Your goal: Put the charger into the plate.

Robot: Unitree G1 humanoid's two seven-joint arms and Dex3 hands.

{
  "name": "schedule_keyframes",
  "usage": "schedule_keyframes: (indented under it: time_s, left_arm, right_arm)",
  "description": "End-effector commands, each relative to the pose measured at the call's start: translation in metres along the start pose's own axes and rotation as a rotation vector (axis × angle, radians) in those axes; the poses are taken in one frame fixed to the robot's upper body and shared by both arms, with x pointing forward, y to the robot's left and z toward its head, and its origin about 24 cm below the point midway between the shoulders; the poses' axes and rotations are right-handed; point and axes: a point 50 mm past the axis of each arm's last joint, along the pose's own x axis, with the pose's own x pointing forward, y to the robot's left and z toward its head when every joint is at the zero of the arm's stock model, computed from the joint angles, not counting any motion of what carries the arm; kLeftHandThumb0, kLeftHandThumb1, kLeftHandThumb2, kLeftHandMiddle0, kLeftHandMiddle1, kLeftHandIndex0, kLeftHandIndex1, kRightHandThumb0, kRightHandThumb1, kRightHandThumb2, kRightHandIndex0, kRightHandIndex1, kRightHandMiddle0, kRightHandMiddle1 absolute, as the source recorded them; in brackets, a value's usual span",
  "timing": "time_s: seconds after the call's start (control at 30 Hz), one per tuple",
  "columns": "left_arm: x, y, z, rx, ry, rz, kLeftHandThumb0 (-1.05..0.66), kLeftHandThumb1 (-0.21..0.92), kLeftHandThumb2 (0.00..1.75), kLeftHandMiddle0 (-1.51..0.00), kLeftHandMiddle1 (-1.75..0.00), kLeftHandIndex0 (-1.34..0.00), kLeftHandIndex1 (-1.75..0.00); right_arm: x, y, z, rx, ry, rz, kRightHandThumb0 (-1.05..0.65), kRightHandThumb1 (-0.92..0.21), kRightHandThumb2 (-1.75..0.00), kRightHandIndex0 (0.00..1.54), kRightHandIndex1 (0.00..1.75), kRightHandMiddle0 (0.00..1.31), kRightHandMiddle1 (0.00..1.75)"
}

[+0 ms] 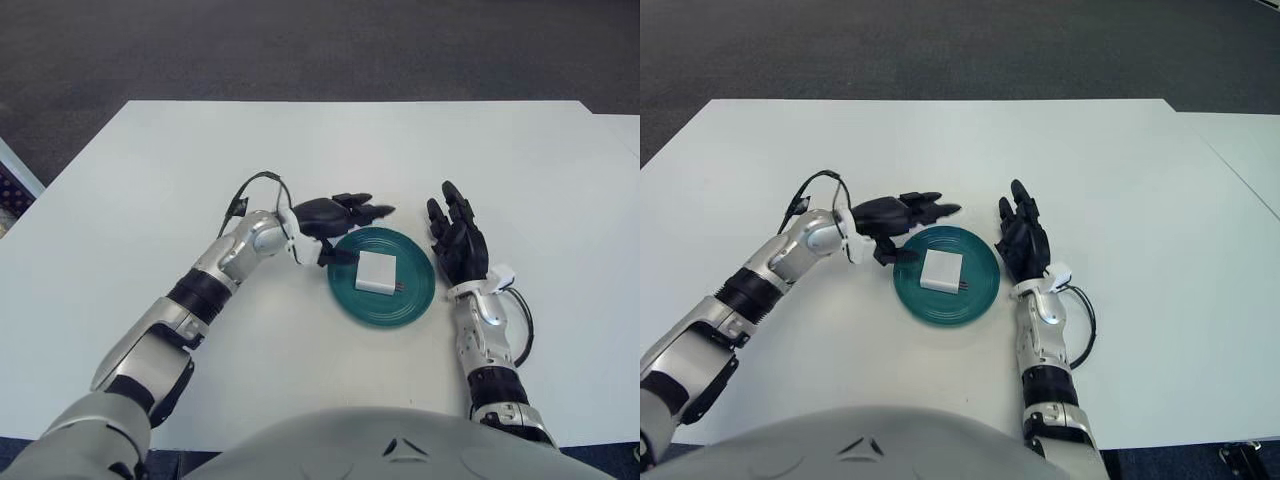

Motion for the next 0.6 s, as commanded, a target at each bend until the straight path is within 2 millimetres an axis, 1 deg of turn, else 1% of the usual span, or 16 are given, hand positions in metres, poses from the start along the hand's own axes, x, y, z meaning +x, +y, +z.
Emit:
schedule_keyframes:
  time_s: [0.0, 0.03, 0.07, 0.1, 0.17, 0.2, 0.27, 0.3, 0.43, 0.47, 0.5, 0.53, 0.57]
  left_arm:
    - [-0.017, -0.001, -0.024, -0.253, 0.052, 0.194, -1.05, 0.92, 0.90, 0.00, 0.00, 0.00, 0.00]
    - [-0.018, -0.001, -0.027, -0.368, 0.036, 0.318, -1.05, 0.92, 0.89, 0.00, 0.00, 0.00, 0.00]
    - [-0.020, -0.002, -0.029, -0.447, 0.024, 0.403, -1.05, 0.92, 0.88, 0.00, 0.00, 0.00, 0.00]
    - [-0.021, -0.003, -0.028, -0.572, -0.005, 0.527, -1.05, 0.92, 0.88, 0.00, 0.00, 0.00, 0.00]
    - [-0.024, -0.006, -0.026, -0.733, -0.044, 0.687, -1.05, 0.92, 0.86, 0.00, 0.00, -0.01, -0.01]
    - [-0.025, -0.007, -0.026, -0.780, -0.057, 0.737, -1.05, 0.92, 0.86, 0.00, 0.00, -0.02, -0.01]
    - [-0.027, -0.015, -0.022, -0.947, -0.090, 0.917, -1.04, 0.92, 0.84, 0.00, 0.00, -0.03, -0.02]
    - [-0.028, -0.019, -0.020, -1.004, -0.096, 0.972, -1.04, 0.92, 0.84, 0.00, 0.00, -0.04, -0.02]
    - [-0.025, -0.036, -0.017, -1.111, -0.089, 1.110, -0.99, 0.92, 0.83, 0.00, 0.00, -0.05, -0.03]
    - [-0.028, -0.052, -0.018, -1.121, -0.074, 1.102, -0.99, 0.92, 0.83, 0.00, 0.00, -0.04, -0.03]
    - [-0.030, -0.062, -0.018, -1.123, -0.063, 1.088, -0.98, 0.92, 0.85, 0.00, 0.00, -0.04, -0.03]
    - [-0.030, -0.071, -0.018, -1.131, -0.050, 1.066, -0.98, 0.92, 0.87, 0.00, 0.00, -0.04, -0.03]
    - [-0.029, -0.076, -0.018, -1.136, -0.042, 1.051, -0.98, 0.92, 0.89, 0.00, 0.00, -0.03, -0.03]
  right_arm:
    - [-0.023, -0.013, -0.027, 0.006, 0.132, -0.075, -0.86, -0.92, -1.07, 0.10, 0.01, 0.00, 0.22]
    - [-0.023, -0.013, -0.028, 0.001, 0.131, -0.077, -0.86, -0.92, -1.07, 0.10, 0.01, 0.00, 0.23]
    - [-0.022, -0.013, -0.028, -0.001, 0.131, -0.078, -0.86, -0.92, -1.07, 0.11, 0.01, 0.00, 0.23]
    - [-0.022, -0.013, -0.027, -0.004, 0.130, -0.078, -0.86, -0.92, -1.06, 0.11, 0.01, 0.00, 0.24]
    - [-0.020, -0.013, -0.027, -0.007, 0.127, -0.077, -0.87, -0.92, -1.06, 0.12, 0.01, 0.00, 0.25]
    - [-0.020, -0.013, -0.026, -0.008, 0.126, -0.077, -0.87, -0.92, -1.06, 0.12, 0.01, 0.00, 0.25]
    - [-0.019, -0.012, -0.025, -0.010, 0.124, -0.076, -0.87, -0.92, -1.06, 0.12, 0.01, 0.00, 0.25]
    - [-0.018, -0.012, -0.025, -0.010, 0.123, -0.076, -0.88, -0.92, -1.06, 0.12, 0.01, 0.00, 0.25]
    - [-0.016, -0.013, -0.023, -0.021, 0.120, -0.075, -0.88, -0.92, -1.06, 0.13, 0.01, 0.00, 0.26]
    - [-0.016, -0.012, -0.022, -0.027, 0.117, -0.073, -0.89, -0.92, -1.06, 0.13, 0.01, 0.00, 0.26]
    - [-0.016, -0.012, -0.022, -0.031, 0.115, -0.072, -0.89, -0.92, -1.05, 0.13, 0.01, 0.00, 0.26]
    - [-0.016, -0.011, -0.022, -0.035, 0.112, -0.071, -0.89, -0.92, -1.05, 0.13, 0.01, 0.00, 0.27]
    - [-0.016, -0.011, -0.022, -0.038, 0.111, -0.070, -0.89, -0.92, -1.05, 0.13, 0.01, 0.00, 0.27]
